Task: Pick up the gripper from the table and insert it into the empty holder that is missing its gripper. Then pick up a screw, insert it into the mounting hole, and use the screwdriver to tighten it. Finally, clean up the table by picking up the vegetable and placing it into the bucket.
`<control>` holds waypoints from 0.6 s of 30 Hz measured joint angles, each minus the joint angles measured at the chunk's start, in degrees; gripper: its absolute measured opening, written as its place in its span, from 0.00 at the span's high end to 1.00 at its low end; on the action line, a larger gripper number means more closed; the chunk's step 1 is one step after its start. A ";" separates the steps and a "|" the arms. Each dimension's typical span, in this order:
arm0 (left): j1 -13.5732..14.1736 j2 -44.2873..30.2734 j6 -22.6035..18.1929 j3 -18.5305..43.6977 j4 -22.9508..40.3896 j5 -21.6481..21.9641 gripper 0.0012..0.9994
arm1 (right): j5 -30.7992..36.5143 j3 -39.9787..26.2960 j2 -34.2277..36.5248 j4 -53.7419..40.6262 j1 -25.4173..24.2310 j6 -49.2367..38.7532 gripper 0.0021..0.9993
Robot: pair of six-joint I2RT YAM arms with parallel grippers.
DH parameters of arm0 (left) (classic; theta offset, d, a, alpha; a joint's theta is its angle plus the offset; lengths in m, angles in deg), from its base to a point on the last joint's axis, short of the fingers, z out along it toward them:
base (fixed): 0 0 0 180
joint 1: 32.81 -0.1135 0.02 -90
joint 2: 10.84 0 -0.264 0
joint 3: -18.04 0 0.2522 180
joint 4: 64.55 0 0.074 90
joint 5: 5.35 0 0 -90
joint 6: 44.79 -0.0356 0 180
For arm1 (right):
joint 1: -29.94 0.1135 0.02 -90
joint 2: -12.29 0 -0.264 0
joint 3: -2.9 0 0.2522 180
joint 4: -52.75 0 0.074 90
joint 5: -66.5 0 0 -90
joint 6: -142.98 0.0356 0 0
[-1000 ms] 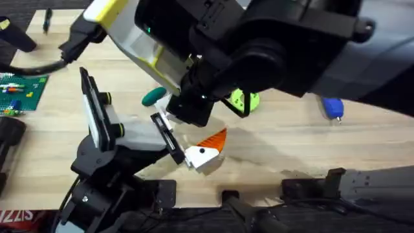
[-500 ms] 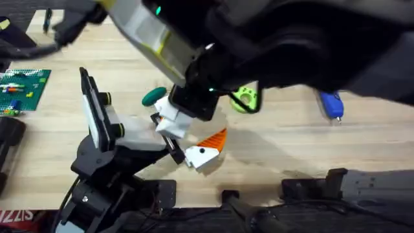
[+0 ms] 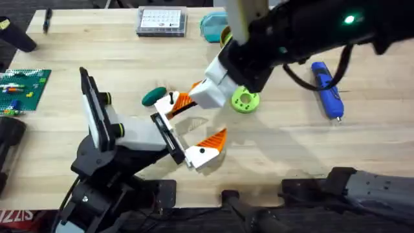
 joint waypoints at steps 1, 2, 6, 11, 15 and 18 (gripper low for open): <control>0.00 0.00 -0.01 0.00 0.00 0.00 0.01 | -0.01 0.00 -0.16 -0.27 -0.43 0.00 0.01; 0.00 0.00 -0.01 0.00 0.00 -0.01 0.01 | -0.01 0.00 -0.28 -0.48 -0.74 0.00 0.01; 0.00 0.00 0.00 0.00 0.00 0.00 0.01 | -0.03 0.00 -0.57 -0.99 -1.16 0.00 0.00; 0.00 0.00 0.01 -0.01 0.00 0.00 0.01 | -0.03 0.00 -0.67 -1.00 -1.16 0.00 0.01; 0.00 0.00 0.01 0.00 0.00 0.00 0.01 | -0.03 0.00 -0.67 -1.01 -1.16 0.00 0.00; 0.00 0.00 0.01 0.00 0.00 0.00 0.01 | -0.08 0.00 -0.67 -1.01 -1.16 0.00 0.01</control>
